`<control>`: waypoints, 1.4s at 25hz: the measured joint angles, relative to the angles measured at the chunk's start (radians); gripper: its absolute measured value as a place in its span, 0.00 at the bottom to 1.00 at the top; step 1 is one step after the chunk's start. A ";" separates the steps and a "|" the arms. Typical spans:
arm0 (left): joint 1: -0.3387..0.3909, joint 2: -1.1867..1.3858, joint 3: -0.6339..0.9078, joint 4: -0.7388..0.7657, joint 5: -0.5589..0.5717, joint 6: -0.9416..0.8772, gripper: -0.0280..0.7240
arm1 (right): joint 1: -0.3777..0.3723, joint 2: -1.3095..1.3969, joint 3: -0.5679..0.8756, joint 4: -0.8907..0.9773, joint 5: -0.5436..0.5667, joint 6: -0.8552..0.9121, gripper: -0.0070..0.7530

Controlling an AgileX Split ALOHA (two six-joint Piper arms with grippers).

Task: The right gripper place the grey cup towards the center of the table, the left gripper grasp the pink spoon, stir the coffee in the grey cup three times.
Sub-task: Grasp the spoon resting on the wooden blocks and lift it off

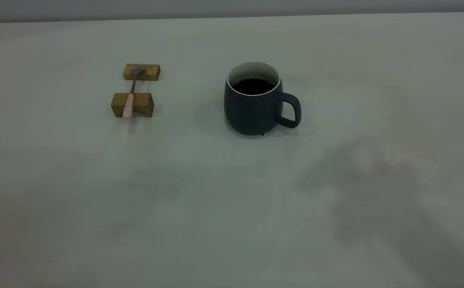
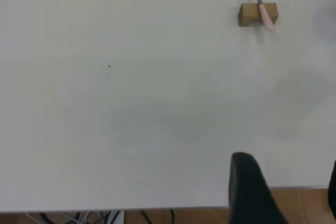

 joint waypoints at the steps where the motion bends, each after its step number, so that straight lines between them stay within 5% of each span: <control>1: 0.000 0.000 0.000 0.000 0.000 0.000 0.62 | 0.000 -0.065 0.033 0.000 0.001 -0.003 0.88; 10: 0.000 0.000 0.000 0.000 0.000 0.000 0.62 | -0.031 -0.688 0.437 -0.030 0.017 0.097 0.86; 23: 0.000 0.000 0.000 0.000 0.000 0.000 0.62 | -0.424 -1.223 0.728 0.027 -0.026 0.173 0.85; 35: 0.000 0.000 0.000 0.000 0.000 0.000 0.62 | -0.449 -1.347 0.847 0.033 -0.081 0.200 0.85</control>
